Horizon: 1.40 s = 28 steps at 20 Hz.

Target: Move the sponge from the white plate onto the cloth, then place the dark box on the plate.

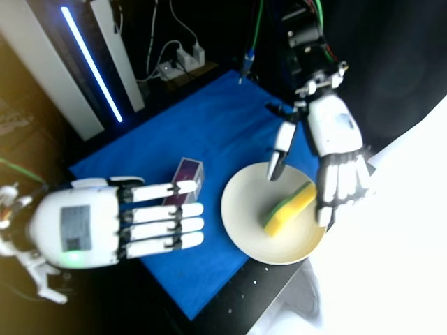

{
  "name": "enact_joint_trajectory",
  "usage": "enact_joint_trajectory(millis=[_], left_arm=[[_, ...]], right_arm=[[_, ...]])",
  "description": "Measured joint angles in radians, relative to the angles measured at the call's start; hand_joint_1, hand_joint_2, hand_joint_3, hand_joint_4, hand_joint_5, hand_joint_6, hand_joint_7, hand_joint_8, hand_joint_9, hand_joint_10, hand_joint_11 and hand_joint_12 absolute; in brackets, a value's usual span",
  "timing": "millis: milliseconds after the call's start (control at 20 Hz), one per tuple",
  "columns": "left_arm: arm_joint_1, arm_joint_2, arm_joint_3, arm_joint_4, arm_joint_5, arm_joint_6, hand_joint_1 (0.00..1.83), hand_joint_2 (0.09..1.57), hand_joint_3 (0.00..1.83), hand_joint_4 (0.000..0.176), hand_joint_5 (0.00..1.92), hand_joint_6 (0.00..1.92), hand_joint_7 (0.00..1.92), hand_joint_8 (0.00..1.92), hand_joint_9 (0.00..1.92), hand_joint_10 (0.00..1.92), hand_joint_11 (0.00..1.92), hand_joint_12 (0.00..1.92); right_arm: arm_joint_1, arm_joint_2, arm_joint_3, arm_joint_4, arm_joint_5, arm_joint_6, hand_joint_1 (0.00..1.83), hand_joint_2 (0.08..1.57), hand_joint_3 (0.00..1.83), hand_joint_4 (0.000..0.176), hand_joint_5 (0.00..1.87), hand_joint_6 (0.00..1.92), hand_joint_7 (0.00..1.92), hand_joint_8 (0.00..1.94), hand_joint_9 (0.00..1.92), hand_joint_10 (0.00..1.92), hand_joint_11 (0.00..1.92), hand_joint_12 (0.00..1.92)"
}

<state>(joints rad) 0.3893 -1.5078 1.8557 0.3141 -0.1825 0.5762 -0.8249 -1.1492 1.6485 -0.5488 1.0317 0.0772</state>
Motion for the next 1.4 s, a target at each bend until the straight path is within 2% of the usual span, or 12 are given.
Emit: enact_joint_trajectory(millis=[150, 200, 250, 300, 400, 600, 800, 900, 1150, 1250, 1350, 1400], left_arm=[[0.000, -0.003, 0.016, -0.001, 0.021, 0.000, 1.14, 1.05, 0.00, 0.016, 0.83, 0.01, 0.76, 0.02, 0.69, 0.03, 0.00, 1.24], [0.002, -0.003, 0.016, -0.008, 0.022, 0.000, 1.21, 1.12, 0.00, 0.000, 1.03, 0.57, 0.81, 1.06, 0.78, 0.11, 0.05, 1.40], [0.003, -0.003, 0.015, -0.015, 0.016, -0.002, 1.14, 1.12, 0.01, 0.000, 0.96, 0.93, 0.70, 0.57, 0.76, 0.11, 0.04, 1.40], [0.003, -0.003, 0.012, -0.016, 0.009, -0.008, 1.21, 1.15, 0.01, 0.000, 1.04, 0.81, 0.75, 1.22, 0.82, 0.16, 0.11, 1.44], [0.005, -0.003, 0.004, -0.022, -0.019, -0.019, 1.21, 1.18, 0.01, 0.000, 0.99, 0.87, 0.72, 1.47, 0.65, 0.61, 0.09, 1.53], [0.005, 0.013, -0.031, -0.027, -0.069, -0.021, 1.23, 1.18, 0.00, 0.000, 1.00, 0.80, 0.75, 1.49, 0.47, 1.19, 0.12, 1.72], [0.024, 0.130, -0.177, -0.025, -0.187, -0.023, 1.22, 1.11, 0.00, 0.014, 1.01, 0.88, 0.97, 1.07, 0.92, 0.67, 0.50, 1.33], [0.052, 0.233, -0.282, -0.020, -0.266, -0.023, 1.24, 1.10, 0.01, 0.000, 1.12, 0.60, 0.92, 1.21, 0.73, 0.92, 0.12, 1.74], [0.190, 0.504, -0.546, -0.013, -0.451, -0.023, 1.25, 1.08, 0.00, 0.000, 1.17, 0.54, 1.01, 1.10, 0.93, 0.88, 0.68, 1.43], [0.294, 0.599, -0.653, 0.006, -0.491, -0.022, 1.26, 1.11, 0.00, 0.000, 1.09, 0.61, 0.93, 1.27, 0.81, 1.06, 0.51, 1.49], [0.375, 0.632, -0.703, -0.014, -0.503, -0.023, 1.26, 1.09, 0.00, 0.000, 1.12, 0.59, 0.99, 1.16, 0.94, 0.88, 0.78, 1.28], [0.412, 0.632, -0.711, -0.047, -0.517, -0.023, 1.35, 1.11, 0.00, 0.000, 1.08, 0.60, 0.91, 1.18, 0.90, 1.21, 0.84, 1.27]], right_arm=[[0.000, -0.001, 0.000, -0.009, 0.002, 0.000, 1.03, 1.05, 0.00, 0.164, 0.45, 0.01, 0.27, 0.00, 0.20, 0.00, 0.00, 0.41], [0.000, -0.001, 0.000, -0.009, 0.003, 0.000, 1.03, 1.05, 0.00, 0.168, 0.46, 0.00, 0.27, 0.00, 0.19, 0.01, 0.00, 0.35], [0.000, -0.001, 0.001, -0.009, 0.002, 0.000, 1.04, 1.06, 0.00, 0.157, 0.46, 0.00, 0.27, 0.00, 0.19, 0.00, 0.00, 0.35], [0.000, -0.001, 0.001, -0.009, 0.002, 0.000, 1.03, 1.07, 0.00, 0.153, 0.46, 0.00, 0.27, 0.00, 0.19, 0.00, 0.01, 0.35], [0.000, -0.001, 0.001, -0.009, 0.002, 0.000, 1.02, 1.07, 0.00, 0.158, 0.46, 0.00, 0.27, 0.00, 0.20, 0.01, 0.02, 0.37], [0.000, -0.001, 0.001, -0.009, 0.002, 0.000, 0.99, 1.08, 0.01, 0.144, 0.46, 0.00, 0.27, 0.00, 0.22, 0.01, 0.05, 0.40], [0.000, -0.002, 0.001, -0.009, 0.002, 0.016, 0.96, 1.08, 0.00, 0.162, 0.46, 0.00, 0.28, 0.00, 0.22, 0.00, 0.03, 0.41], [0.000, -0.001, -0.003, -0.006, -0.001, 0.026, 0.97, 1.08, 0.00, 0.166, 0.46, 0.00, 0.28, 0.00, 0.22, 0.00, 0.03, 0.41], [0.000, 0.010, -0.029, 0.008, 0.000, 0.031, 0.98, 1.06, 0.00, 0.176, 0.49, 0.01, 0.30, 0.00, 0.24, 0.00, 0.00, 0.54], [0.000, 0.012, -0.034, 0.017, -0.001, 0.031, 0.94, 1.06, 0.00, 0.173, 0.50, 0.00, 0.30, 0.00, 0.24, 0.00, 0.00, 0.50], [0.000, 0.012, -0.034, 0.020, -0.003, 0.031, 0.92, 1.05, 0.00, 0.174, 0.49, 0.00, 0.30, 0.00, 0.24, 0.00, 0.00, 0.51], [0.000, 0.012, -0.035, 0.024, -0.004, 0.031, 0.91, 1.04, 0.00, 0.171, 0.50, 0.00, 0.31, 0.00, 0.24, 0.00, 0.00, 0.51]])
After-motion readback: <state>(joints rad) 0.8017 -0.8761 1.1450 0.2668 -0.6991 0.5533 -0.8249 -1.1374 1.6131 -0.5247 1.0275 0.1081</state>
